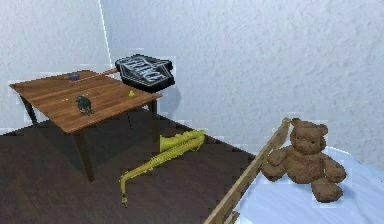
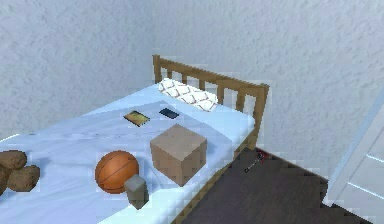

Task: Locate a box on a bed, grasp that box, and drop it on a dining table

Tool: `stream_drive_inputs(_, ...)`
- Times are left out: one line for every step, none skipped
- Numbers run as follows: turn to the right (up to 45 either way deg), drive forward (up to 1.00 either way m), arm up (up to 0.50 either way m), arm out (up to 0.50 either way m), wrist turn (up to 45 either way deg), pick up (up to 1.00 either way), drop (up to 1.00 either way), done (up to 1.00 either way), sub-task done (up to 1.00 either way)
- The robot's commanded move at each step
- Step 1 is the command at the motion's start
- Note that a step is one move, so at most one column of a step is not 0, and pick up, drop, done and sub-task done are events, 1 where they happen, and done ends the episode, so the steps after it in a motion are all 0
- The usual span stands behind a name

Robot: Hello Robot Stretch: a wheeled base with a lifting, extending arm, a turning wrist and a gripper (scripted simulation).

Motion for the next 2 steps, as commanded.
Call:
stream_drive_inputs(0.0, 0.0, 0.2, 0.0, 0.0, 0.0, 0.0, 0.0, 0.0)
stream_drive_inputs(0.0, 0.0, 0.0, 0.46, 0.0, 0.0, 0.0, 0.0, 0.0)
